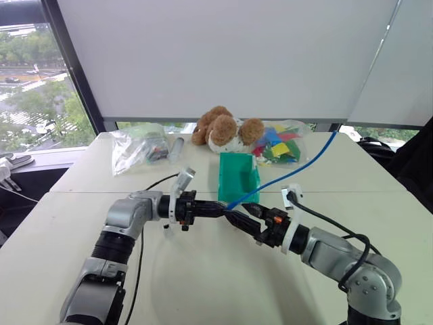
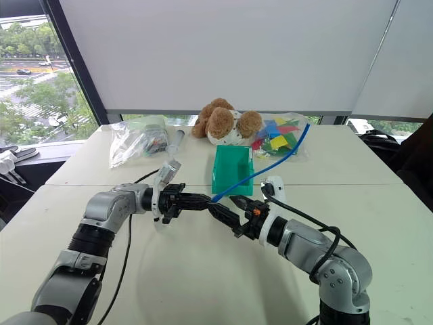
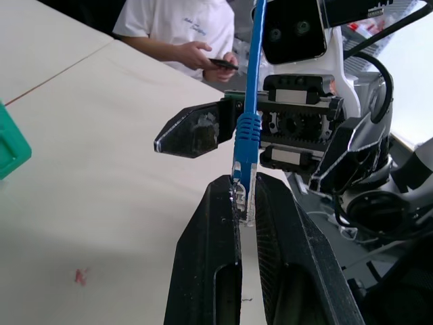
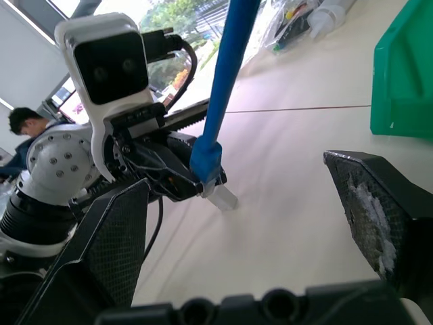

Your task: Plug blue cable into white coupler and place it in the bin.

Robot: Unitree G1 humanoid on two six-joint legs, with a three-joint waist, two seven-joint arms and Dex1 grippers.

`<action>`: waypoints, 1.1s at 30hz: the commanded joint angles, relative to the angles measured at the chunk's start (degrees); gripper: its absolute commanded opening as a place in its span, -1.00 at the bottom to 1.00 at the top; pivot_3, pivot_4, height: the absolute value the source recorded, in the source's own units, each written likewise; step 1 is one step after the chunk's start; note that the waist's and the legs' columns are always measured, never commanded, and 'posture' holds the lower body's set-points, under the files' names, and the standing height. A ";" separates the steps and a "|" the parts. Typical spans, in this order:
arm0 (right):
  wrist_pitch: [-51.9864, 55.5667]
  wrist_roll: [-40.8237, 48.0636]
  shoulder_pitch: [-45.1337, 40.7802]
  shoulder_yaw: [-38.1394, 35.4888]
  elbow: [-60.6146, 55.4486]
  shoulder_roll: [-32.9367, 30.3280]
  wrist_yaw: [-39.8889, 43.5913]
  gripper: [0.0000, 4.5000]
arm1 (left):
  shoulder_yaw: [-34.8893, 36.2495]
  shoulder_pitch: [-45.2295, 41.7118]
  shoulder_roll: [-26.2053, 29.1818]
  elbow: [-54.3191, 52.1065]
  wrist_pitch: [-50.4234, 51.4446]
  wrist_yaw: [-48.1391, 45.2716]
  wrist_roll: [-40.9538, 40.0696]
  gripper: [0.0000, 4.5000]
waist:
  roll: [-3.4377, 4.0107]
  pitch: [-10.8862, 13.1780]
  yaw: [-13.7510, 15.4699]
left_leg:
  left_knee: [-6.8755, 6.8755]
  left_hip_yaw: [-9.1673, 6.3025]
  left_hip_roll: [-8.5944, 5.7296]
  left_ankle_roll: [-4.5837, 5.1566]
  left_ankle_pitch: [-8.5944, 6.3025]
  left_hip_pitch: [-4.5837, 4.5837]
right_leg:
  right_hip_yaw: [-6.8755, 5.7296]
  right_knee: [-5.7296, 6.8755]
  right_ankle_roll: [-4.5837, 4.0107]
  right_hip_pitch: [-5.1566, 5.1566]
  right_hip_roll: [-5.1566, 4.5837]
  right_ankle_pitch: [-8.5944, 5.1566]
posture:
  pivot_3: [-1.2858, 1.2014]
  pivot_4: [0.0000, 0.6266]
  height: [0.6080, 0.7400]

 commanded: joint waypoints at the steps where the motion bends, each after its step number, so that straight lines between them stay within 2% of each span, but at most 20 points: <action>1: -1.93 2.80 -1.20 -0.16 -0.33 0.08 -0.69 1.00 | 0.23 -0.39 0.68 -2.44 0.23 0.67 -1.82 -0.96 | 0.00 0.00 -0.02 | 0.00 0.00 0.00 0.00 0.00 0.00 | 0.00 0.00 0.00 0.00 0.00 0.00 | 0.03 -0.52 1.00; 8: -3.35 4.43 -1.11 1.14 0.21 -0.86 -1.47 1.00 | -0.44 -0.28 1.24 -2.53 -0.04 0.99 -2.17 -0.96 | 0.00 0.00 -0.04 | -0.01 0.01 0.00 0.00 0.00 0.00 | 0.00 -0.01 0.00 0.00 0.00 0.00 | 0.03 -0.52 1.00; 9: -3.56 4.51 -1.13 1.43 0.33 -0.91 -1.55 0.89 | -0.53 -0.31 1.27 -2.42 -0.16 0.99 -2.17 -0.99 | 0.00 0.00 -0.05 | -0.01 0.01 0.00 0.00 0.00 0.00 | 0.00 -0.01 0.00 0.00 0.00 0.00 | 0.03 -0.52 1.00; 11: -3.88 4.64 -1.12 2.25 0.48 -0.96 -1.49 0.60 | -0.68 -0.41 1.33 -2.30 -0.28 0.89 -2.22 -1.00 | 0.00 0.00 -0.05 | -0.01 0.01 0.00 0.00 0.00 0.00 | 0.00 -0.02 0.00 0.00 0.00 0.00 | 0.03 -0.52 1.00; 18: -5.55 5.27 -1.54 3.70 1.17 -1.23 -1.76 -0.95 | -0.97 -0.41 1.57 -2.45 -0.38 0.86 -2.35 -1.00 | 0.02 0.01 -0.04 | -0.01 0.01 0.00 0.00 0.00 0.00 | 0.00 -0.02 0.00 0.00 0.00 0.00 | 0.03 -0.52 1.00; 31: -6.13 7.96 -2.21 4.35 1.42 -1.99 -3.09 -0.99 | -1.09 0.23 2.07 -2.72 0.11 1.53 -2.76 -1.00 | 0.02 0.01 -0.04 | -0.02 0.01 0.01 0.00 0.00 0.00 | 0.00 -0.04 -0.01 0.00 0.00 0.00 | 0.03 -0.52 1.00; 33: -6.18 8.03 -2.32 4.39 1.57 -2.15 -3.32 -1.00 | -0.61 0.09 2.53 -2.86 0.47 2.00 -3.03 -0.63 | 0.02 0.01 -0.04 | -0.02 0.01 0.01 0.00 0.00 0.00 | 0.01 -0.04 -0.01 0.00 -0.01 0.00 | 0.03 -0.52 1.00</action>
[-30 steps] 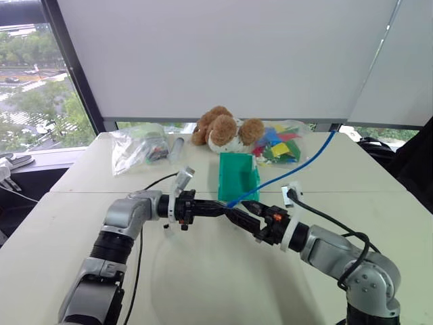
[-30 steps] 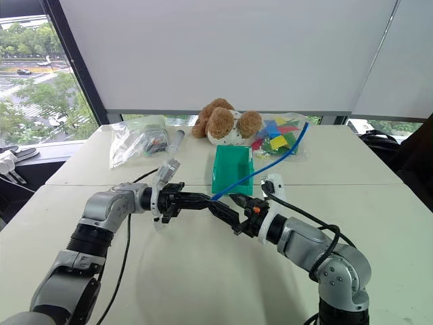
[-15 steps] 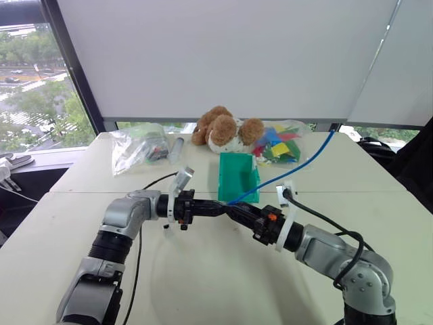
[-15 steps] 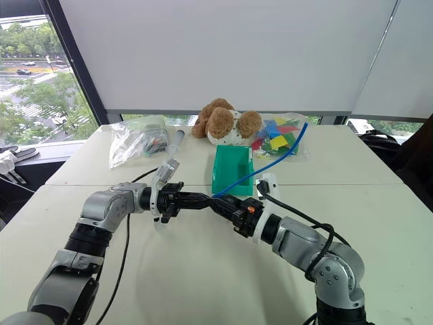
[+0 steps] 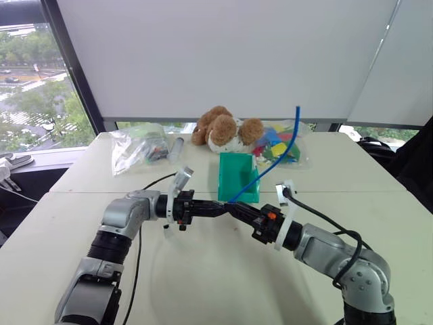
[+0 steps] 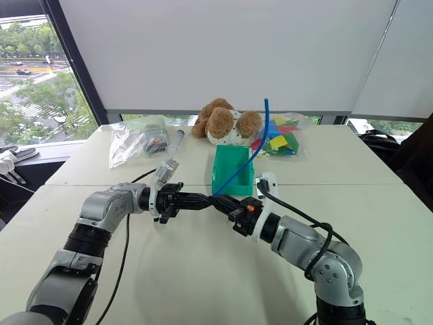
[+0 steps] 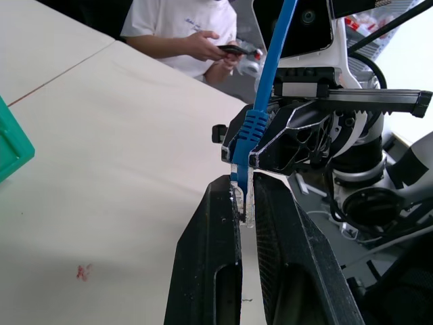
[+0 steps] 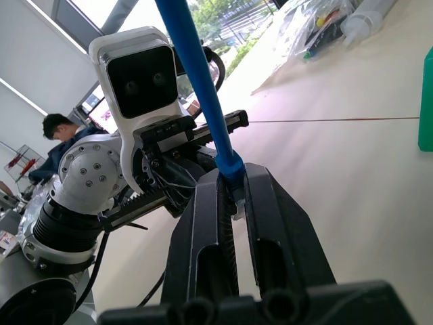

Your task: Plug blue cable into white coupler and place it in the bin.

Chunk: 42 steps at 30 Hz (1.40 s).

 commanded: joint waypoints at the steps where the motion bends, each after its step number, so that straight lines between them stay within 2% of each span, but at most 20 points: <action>1: -1.12 1.86 -1.62 0.27 -0.75 -0.65 -0.26 -1.00 | 0.50 -0.07 1.38 -2.68 0.11 1.18 -0.75 -0.48 | 0.00 0.00 -0.02 | 0.00 0.00 0.00 0.00 0.00 0.00 | 0.00 0.00 0.00 0.00 0.00 0.00 | 0.03 -0.52 1.00; 5: -1.27 1.49 -2.16 0.14 0.04 -1.53 -0.26 -1.00 | 0.59 1.97 5.55 -6.37 -3.39 0.72 0.55 0.43 | 0.01 0.00 -0.25 | -0.05 0.00 0.02 0.00 0.00 0.00 | 0.00 -0.02 0.00 -0.03 0.00 0.00 | 0.03 -0.52 1.00; 7: -1.55 1.12 -2.48 0.11 0.78 -2.31 -0.03 -1.00 | 0.37 4.09 9.39 -8.31 -7.55 -0.14 2.77 0.90 | 0.02 0.01 -0.19 | -0.10 0.02 0.02 0.00 0.00 0.00 | 0.03 -0.03 -0.01 -0.06 -0.01 0.00 | 0.03 -0.52 1.00; 12: -2.29 0.38 -3.08 0.86 2.41 -3.97 1.24 -1.00 | 2.10 6.67 15.76 -8.42 -16.58 1.29 7.27 0.90 | 0.04 0.02 0.03 | -0.15 0.04 0.04 0.00 0.00 0.00 | 0.04 -0.09 -0.03 -0.08 -0.05 -0.01 | 0.03 -0.52 1.00; 16: -3.26 -1.28 -3.95 3.19 3.99 -5.21 3.47 -1.00 | 2.92 9.68 20.77 -4.61 -25.70 2.58 12.06 0.90 | 0.04 0.03 -0.04 | -0.16 0.10 0.00 0.00 -0.01 -0.02 | 0.04 -0.18 -0.03 -0.05 -0.17 -0.01 | 0.03 -0.52 1.00; 20: -4.20 -2.76 -4.73 4.85 5.31 -5.70 5.41 -1.00 | 4.35 11.55 22.45 -0.54 -28.33 3.15 12.27 0.90 | 0.05 0.03 -0.08 | -0.21 0.12 -0.01 0.00 -0.01 -0.03 | 0.02 -0.18 -0.02 -0.10 -0.30 -0.01 | 0.03 -0.52 1.00; 29: -5.38 -4.86 -5.95 6.57 6.67 -5.98 7.78 -1.00 | 3.32 12.99 20.16 6.43 -30.99 2.28 12.83 0.90 | 0.04 0.03 -0.01 | -0.20 0.13 -0.09 0.00 -0.01 -0.04 | -0.02 -0.17 0.00 -0.09 -0.30 0.00 | 0.03 -0.52 1.00; 36: -5.23 -5.13 -5.88 6.25 5.85 -5.98 7.57 -1.00 | 1.08 13.06 15.29 16.12 -40.27 4.35 17.75 0.90 | 0.03 0.03 0.03 | -0.20 0.13 -0.10 0.00 -0.01 -0.04 | -0.02 -0.16 0.00 -0.09 -0.28 0.01 | 0.03 -0.52 1.00; 41: -5.28 -5.18 -5.64 6.10 5.41 -6.06 7.53 -1.00 | 1.66 10.94 11.92 22.45 -45.22 5.18 18.11 0.90 | 0.02 0.03 0.15 | -0.19 0.13 -0.10 0.00 -0.01 -0.04 | -0.04 -0.15 0.01 -0.09 -0.28 0.01 | 0.03 -0.52 1.00; 42: -5.26 -5.15 -5.65 6.07 5.35 -6.05 7.47 -1.00 | 1.84 10.53 11.41 23.15 -45.44 4.95 17.86 0.80 | 0.02 0.03 0.15 | -0.19 0.13 -0.10 0.00 -0.01 -0.04 | -0.04 -0.15 0.01 -0.08 -0.28 0.01 | 0.03 -0.52 1.00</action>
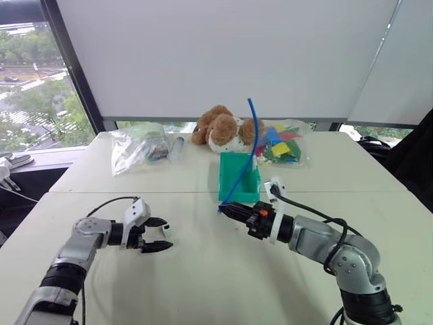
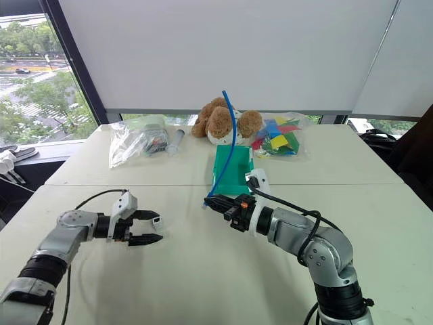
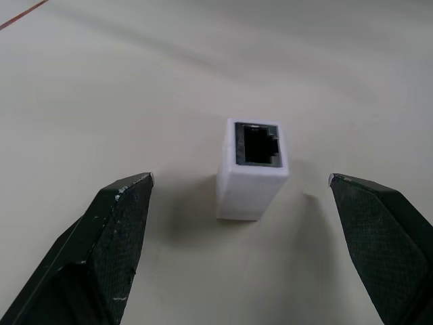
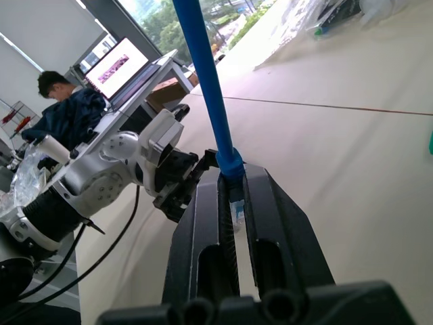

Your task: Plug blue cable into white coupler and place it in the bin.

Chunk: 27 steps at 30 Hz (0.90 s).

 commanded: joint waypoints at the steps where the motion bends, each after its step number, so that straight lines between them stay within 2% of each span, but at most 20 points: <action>1: -1.07 0.29 -0.87 -0.79 -2.05 -0.36 0.02 -1.00 | 1.20 -1.96 -1.12 2.09 -1.96 -0.23 -0.55 0.67 | -0.01 0.00 -0.01 | 0.01 0.00 0.00 0.00 0.00 0.00 | 0.00 0.01 0.00 0.00 0.00 0.00 | 0.03 -0.52 1.00; 3: -1.02 0.25 -0.89 -0.75 -2.14 -0.39 -0.07 -1.00 | 1.00 -2.33 -1.72 3.18 -2.98 -0.81 -0.31 0.33 | 0.00 0.00 -0.13 | 0.02 0.00 -0.01 0.00 0.00 0.00 | 0.00 0.00 0.00 0.01 0.00 0.00 | 0.03 -0.52 1.00; 8: -0.96 0.11 -1.07 -0.83 -2.31 -0.92 -0.08 -1.00 | -0.04 -2.84 -2.55 4.73 -4.41 -3.28 0.27 -0.81 | -0.01 0.00 -0.22 | 0.01 0.01 -0.01 0.01 -0.01 0.00 | 0.00 0.00 0.01 -0.01 0.01 0.00 | 0.03 -0.52 1.00; 11: -0.70 -0.53 -3.57 -0.93 -1.55 -4.31 2.42 -1.00 | -2.36 -4.60 -5.90 1.40 -3.11 -5.65 -0.32 -0.81 | 0.00 0.00 0.07 | 0.01 0.01 -0.03 0.01 -0.01 0.00 | -0.01 0.01 0.01 0.00 -0.01 0.00 | 0.03 -0.52 1.00; 16: -2.67 -5.07 -7.67 5.12 0.78 -13.34 13.74 -1.00 | -8.87 -8.31 -14.09 -1.72 -2.21 -10.33 1.23 -0.81 | -0.06 -0.02 1.10 | 0.19 0.02 -0.10 0.07 -0.04 -0.04 | -0.03 -0.09 0.01 0.12 -0.03 0.00 | 0.03 -0.52 1.00; 23: -8.43 -13.72 -8.13 11.91 5.13 -17.09 22.07 -1.00 | -13.65 -12.11 -19.39 6.03 -7.79 -10.63 6.18 -0.81 | -0.05 -0.02 -0.24 | 0.15 0.04 0.00 0.13 -0.07 -0.04 | -0.01 -0.06 0.01 0.04 0.15 0.00 | 0.03 -0.52 1.00; 27: -10.56 -16.88 -7.06 13.46 6.24 -16.00 22.88 -1.00 | -15.13 -13.16 -20.51 10.18 -11.51 -10.54 8.96 -0.81 | -0.06 -0.01 -0.11 | 0.15 0.01 0.05 0.13 -0.07 -0.03 | -0.01 -0.05 0.01 0.04 0.20 0.00 | 0.03 -0.52 1.00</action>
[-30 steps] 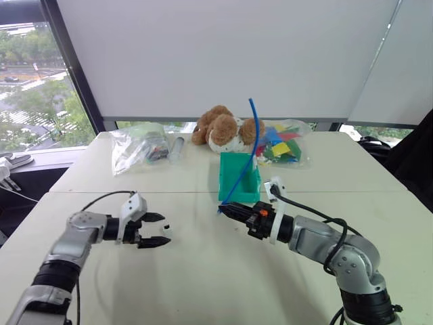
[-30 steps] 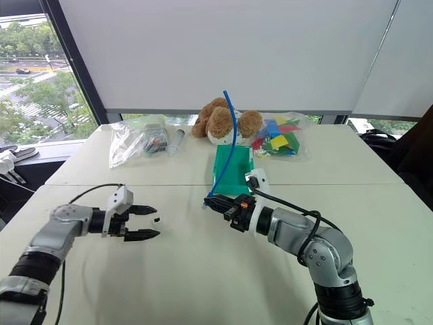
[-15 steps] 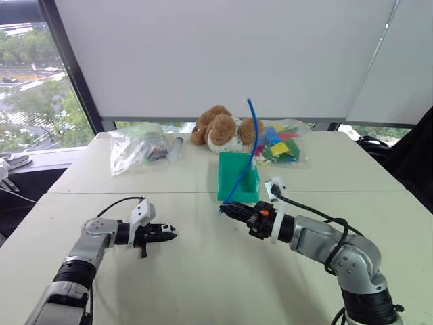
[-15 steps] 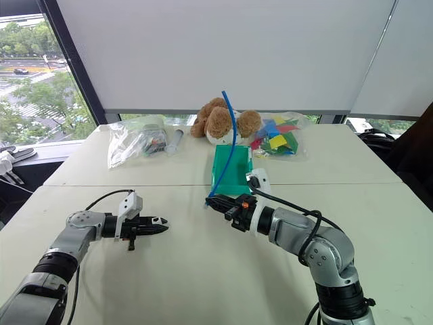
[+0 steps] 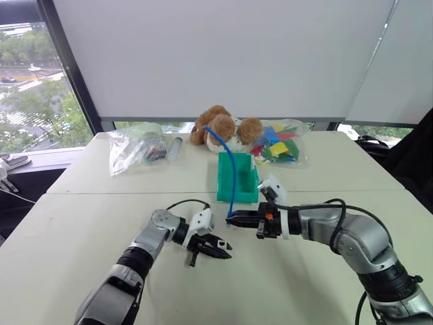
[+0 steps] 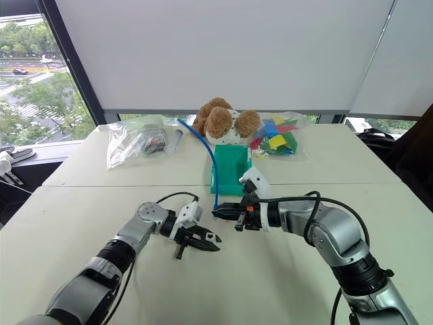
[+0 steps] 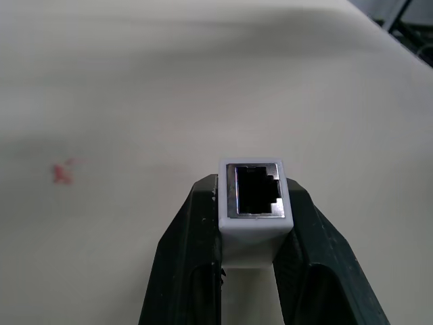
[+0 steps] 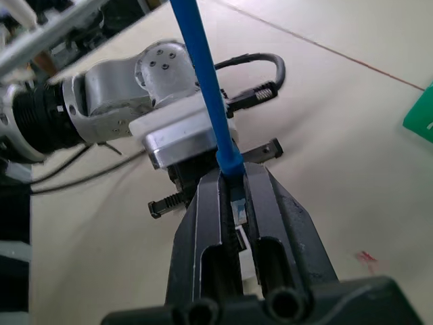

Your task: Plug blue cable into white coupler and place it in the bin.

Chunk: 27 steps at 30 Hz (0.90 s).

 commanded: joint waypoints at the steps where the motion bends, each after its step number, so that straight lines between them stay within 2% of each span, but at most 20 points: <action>1: -1.83 -1.56 0.07 0.10 -0.07 1.24 0.60 -1.00 | -1.21 -1.75 -0.23 2.54 -3.79 -0.05 2.53 -0.81 | 0.00 0.00 0.08 | 0.00 -0.01 0.00 0.00 0.00 0.00 | 0.00 0.00 0.00 0.00 0.00 0.00 | 0.03 -0.52 1.00; 11: -3.46 -6.56 3.67 3.69 -0.86 4.07 0.57 -1.00 | -1.80 -2.51 -0.94 5.85 -6.90 0.14 4.30 -0.81 | -0.01 -0.01 0.22 | 0.03 -0.04 -0.04 0.00 0.00 0.01 | 0.00 0.00 0.00 0.05 -0.09 0.00 | 0.03 -0.52 1.00; 27: -8.86 -13.72 7.33 5.45 1.34 3.04 3.15 -1.00 | -1.47 -2.38 -1.29 5.44 -6.71 -0.17 4.32 -0.81 | -0.01 -0.03 0.23 | 0.04 -0.05 -0.06 0.00 0.00 0.09 | -0.01 0.01 0.00 0.13 -0.08 0.00 | 0.03 -0.52 1.00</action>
